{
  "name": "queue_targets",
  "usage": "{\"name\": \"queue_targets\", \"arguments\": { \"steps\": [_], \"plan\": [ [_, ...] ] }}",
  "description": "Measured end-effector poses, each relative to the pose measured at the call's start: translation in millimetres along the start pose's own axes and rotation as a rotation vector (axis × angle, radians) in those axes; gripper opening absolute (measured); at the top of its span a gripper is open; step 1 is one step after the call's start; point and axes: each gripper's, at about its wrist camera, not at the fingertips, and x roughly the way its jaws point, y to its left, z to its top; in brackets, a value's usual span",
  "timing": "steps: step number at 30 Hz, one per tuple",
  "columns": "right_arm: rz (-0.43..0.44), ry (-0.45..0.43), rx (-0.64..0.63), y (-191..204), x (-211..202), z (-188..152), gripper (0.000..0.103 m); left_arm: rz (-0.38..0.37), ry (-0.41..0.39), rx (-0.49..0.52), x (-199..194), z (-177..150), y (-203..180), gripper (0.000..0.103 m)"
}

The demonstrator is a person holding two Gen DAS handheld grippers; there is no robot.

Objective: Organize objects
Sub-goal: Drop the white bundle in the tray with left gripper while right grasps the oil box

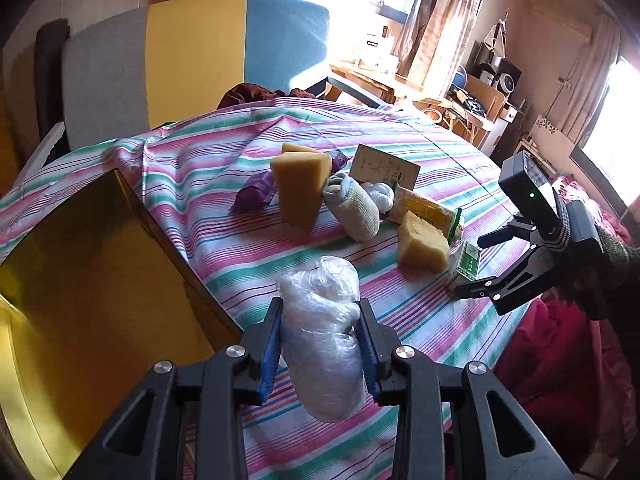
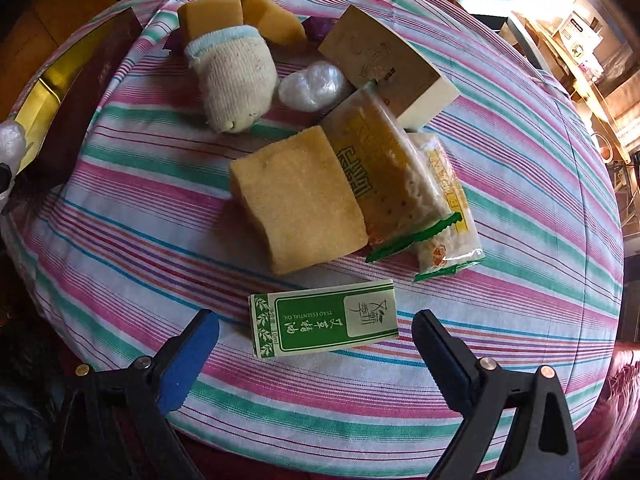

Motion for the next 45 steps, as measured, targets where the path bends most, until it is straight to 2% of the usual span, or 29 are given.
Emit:
{"name": "queue_targets", "arguments": {
  "steps": [1,3,6,9,13,16,22,30,37,40,42,43,45],
  "plan": [
    [-0.007,-0.005,0.006,-0.2,1.6,0.7,0.096,0.005,-0.003,-0.005,-2.9,-1.4,2.9,0.035],
    [-0.028,-0.017,0.025,-0.6,4.3,1.0,0.076,0.014,-0.007,-0.028,-9.6,-4.9,11.4,0.035],
    [-0.055,-0.042,0.031,4.0,3.8,-2.7,0.075,0.031,-0.025,-0.074,-23.5,-10.7,31.8,0.035],
    [-0.065,-0.067,0.058,4.8,4.0,-8.3,0.075,0.083,-0.049,-0.182,-43.1,-12.8,73.7,0.035],
    [-0.061,-0.103,0.145,-5.8,3.8,-15.6,0.075,0.224,-0.078,-0.330,-63.4,-19.2,146.8,0.035],
    [-0.067,-0.111,0.163,-8.0,3.8,-17.6,0.075,0.323,-0.079,-0.419,-73.3,-25.0,200.2,0.035],
    [-0.073,-0.131,0.191,-12.5,4.0,-18.3,0.075,0.403,-0.062,-0.559,-68.5,-28.0,273.6,0.035],
    [-0.049,-0.145,0.227,-20.2,9.0,-3.1,0.075,0.454,-0.040,-0.635,-36.3,-10.3,315.1,0.038],
    [-0.047,-0.152,0.233,-26.7,12.2,7.9,0.074,0.553,-0.006,-0.604,-12.1,0.7,331.0,0.044],
    [-0.050,-0.156,0.232,-24.5,8.8,11.4,0.074,0.577,-0.015,-0.581,-15.7,1.3,328.4,0.043],
    [-0.050,-0.159,0.233,-23.1,3.8,-4.6,0.074,0.594,-0.030,-0.572,-23.2,0.0,324.0,0.043],
    [-0.052,-0.162,0.235,-20.3,1.6,-2.2,0.074,0.594,-0.036,-0.575,-28.1,-2.0,320.8,0.044],
    [-0.051,-0.177,0.246,-21.4,-2.5,-4.4,0.074,0.588,-0.052,-0.581,-38.4,-6.1,312.3,0.049]
  ]
}}
